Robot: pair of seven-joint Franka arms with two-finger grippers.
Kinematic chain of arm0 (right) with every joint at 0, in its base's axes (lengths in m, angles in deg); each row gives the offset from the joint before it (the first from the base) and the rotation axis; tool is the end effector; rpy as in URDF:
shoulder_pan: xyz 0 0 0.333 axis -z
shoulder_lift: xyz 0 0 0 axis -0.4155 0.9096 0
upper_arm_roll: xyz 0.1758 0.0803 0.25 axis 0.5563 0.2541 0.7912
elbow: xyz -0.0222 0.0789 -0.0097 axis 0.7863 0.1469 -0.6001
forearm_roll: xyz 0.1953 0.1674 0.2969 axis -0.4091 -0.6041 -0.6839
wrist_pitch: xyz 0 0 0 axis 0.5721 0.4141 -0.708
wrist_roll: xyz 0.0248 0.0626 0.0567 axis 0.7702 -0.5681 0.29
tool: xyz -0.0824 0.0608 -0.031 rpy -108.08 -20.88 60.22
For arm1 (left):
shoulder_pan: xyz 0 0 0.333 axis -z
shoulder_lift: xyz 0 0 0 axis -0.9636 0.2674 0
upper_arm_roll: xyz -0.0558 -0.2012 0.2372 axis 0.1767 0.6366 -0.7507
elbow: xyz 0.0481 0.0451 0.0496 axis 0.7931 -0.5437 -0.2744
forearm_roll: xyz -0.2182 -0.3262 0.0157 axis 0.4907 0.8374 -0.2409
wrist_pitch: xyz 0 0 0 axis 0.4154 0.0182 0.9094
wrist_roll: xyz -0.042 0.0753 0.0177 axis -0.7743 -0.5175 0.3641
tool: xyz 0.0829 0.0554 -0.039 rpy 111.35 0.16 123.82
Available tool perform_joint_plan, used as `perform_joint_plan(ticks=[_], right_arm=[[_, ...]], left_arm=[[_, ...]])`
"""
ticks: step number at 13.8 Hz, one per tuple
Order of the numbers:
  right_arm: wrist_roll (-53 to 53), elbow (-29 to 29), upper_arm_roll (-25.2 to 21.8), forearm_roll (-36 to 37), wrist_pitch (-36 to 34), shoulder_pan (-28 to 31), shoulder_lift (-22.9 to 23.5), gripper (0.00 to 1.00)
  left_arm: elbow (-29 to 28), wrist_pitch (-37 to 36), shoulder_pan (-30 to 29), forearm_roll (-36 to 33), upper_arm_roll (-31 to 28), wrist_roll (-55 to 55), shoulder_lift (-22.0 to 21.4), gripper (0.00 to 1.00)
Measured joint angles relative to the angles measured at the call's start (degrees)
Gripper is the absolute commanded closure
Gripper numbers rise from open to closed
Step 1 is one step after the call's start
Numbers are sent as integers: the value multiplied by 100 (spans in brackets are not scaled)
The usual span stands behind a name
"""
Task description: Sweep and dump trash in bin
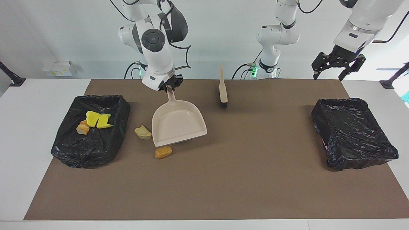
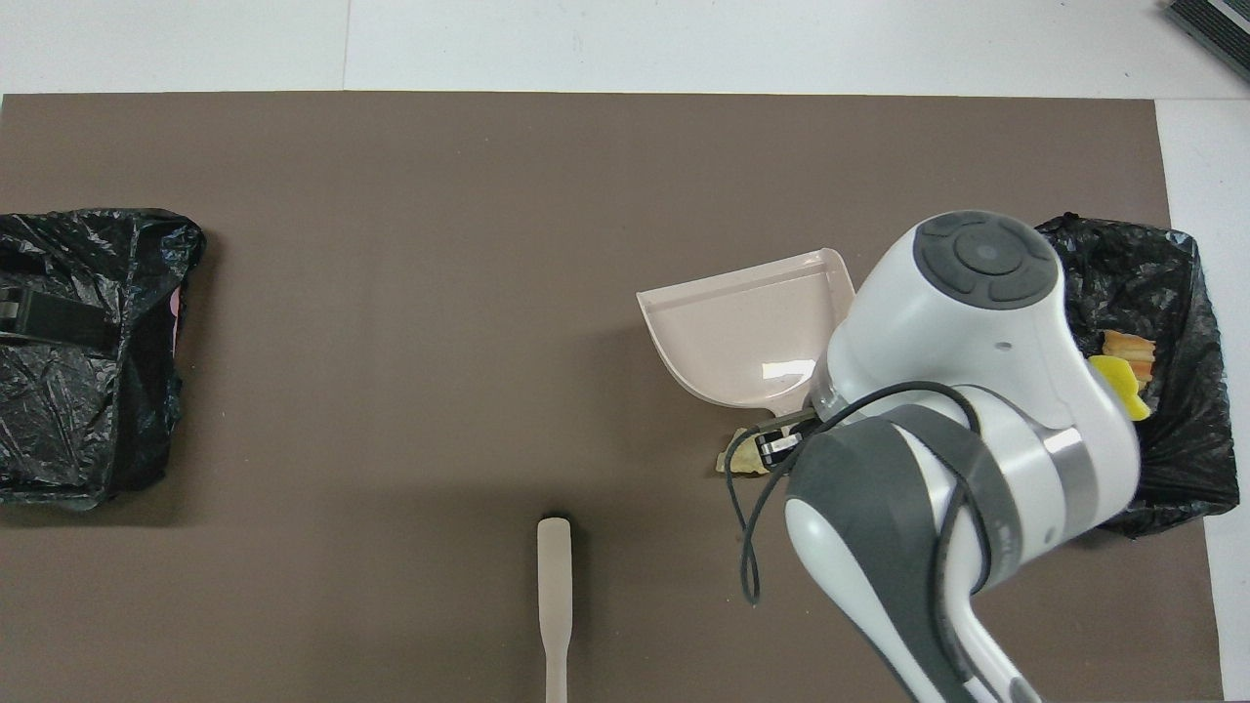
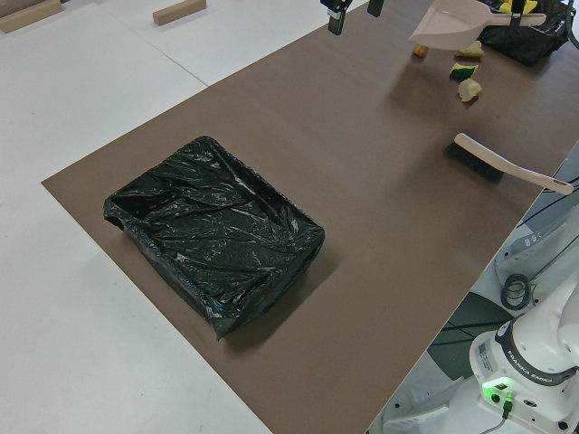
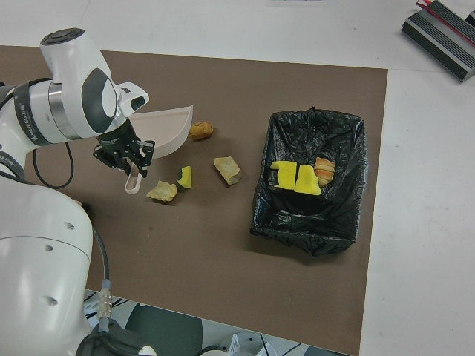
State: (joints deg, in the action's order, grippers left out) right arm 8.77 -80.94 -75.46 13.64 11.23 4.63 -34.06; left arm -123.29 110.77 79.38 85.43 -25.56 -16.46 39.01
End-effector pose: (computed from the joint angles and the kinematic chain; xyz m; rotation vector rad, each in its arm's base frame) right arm 0.4995 0.2288 0.4812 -3.0569 -0.2819 0.4673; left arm 0.5317 -0.0347 0.6678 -3.1256 0.2091 -0.0253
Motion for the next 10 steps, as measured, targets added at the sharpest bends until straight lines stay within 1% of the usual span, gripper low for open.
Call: perform_joint_plan(ticks=[3,6,8,10], right_arm=[[-856,135,7,-284,398,-418,310,100],[-1698,481,10,-302,895,-884,859,100],[-2138,844,6,-301,1264,-1126,1403,100],[-2463,1398,-2,-301,1552,-1357,2105,100]], left_arm=[[-1,-15,0,0,2,0,-3,0],[-20,-25,0,0,1,-9,-15,0],[-20,-36,0,0,-5,-9,-18,0],[-20,-41,0,0,-6,-9,-22,0]])
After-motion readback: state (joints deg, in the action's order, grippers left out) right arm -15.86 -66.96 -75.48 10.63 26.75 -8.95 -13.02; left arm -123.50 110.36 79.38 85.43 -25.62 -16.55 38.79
